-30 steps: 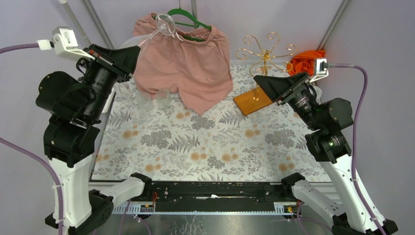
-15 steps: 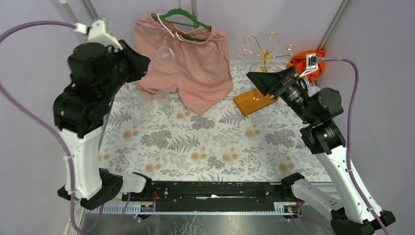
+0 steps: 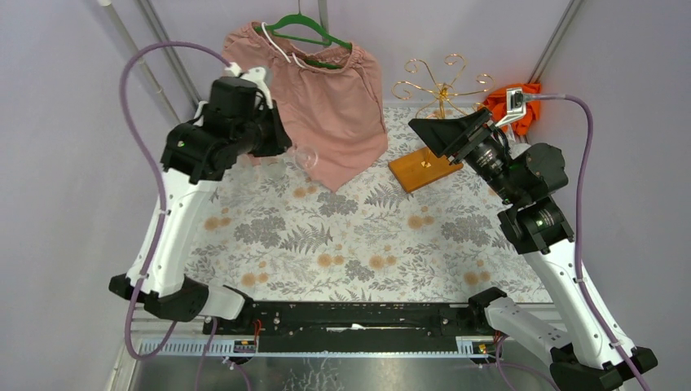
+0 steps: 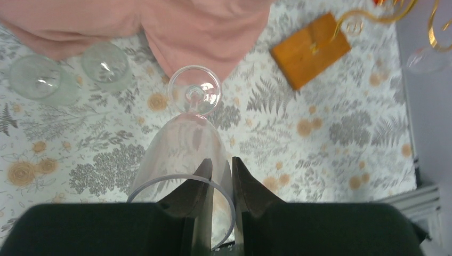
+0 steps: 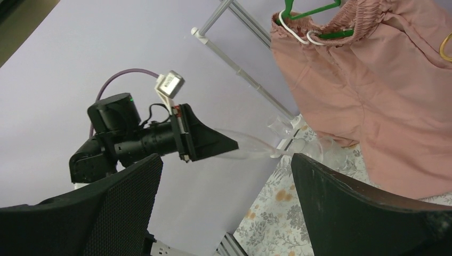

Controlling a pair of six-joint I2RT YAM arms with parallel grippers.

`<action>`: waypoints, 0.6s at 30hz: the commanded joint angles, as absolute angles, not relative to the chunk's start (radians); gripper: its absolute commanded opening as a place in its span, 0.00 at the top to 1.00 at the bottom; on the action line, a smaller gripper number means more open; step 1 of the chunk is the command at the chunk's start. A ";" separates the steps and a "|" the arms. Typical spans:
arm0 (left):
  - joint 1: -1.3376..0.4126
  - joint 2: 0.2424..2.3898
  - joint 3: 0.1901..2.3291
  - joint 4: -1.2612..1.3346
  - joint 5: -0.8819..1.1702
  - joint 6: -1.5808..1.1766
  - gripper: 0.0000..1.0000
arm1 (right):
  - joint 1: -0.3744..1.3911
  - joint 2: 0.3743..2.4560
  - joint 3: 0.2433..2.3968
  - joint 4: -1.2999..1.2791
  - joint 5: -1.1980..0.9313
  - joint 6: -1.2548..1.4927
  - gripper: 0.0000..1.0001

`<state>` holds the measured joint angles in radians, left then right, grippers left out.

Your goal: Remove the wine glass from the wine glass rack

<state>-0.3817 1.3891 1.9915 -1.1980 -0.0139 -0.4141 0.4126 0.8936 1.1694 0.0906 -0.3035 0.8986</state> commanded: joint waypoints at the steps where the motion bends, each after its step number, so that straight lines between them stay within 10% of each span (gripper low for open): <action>1: -0.458 1.424 1.927 -1.181 -0.035 -0.337 0.97 | 0.416 0.890 1.203 0.081 -0.274 0.902 0.00; 18: -0.648 1.630 1.824 -1.250 -0.297 -0.317 0.99 | 0.417 0.910 1.252 -0.066 -0.232 0.865 0.00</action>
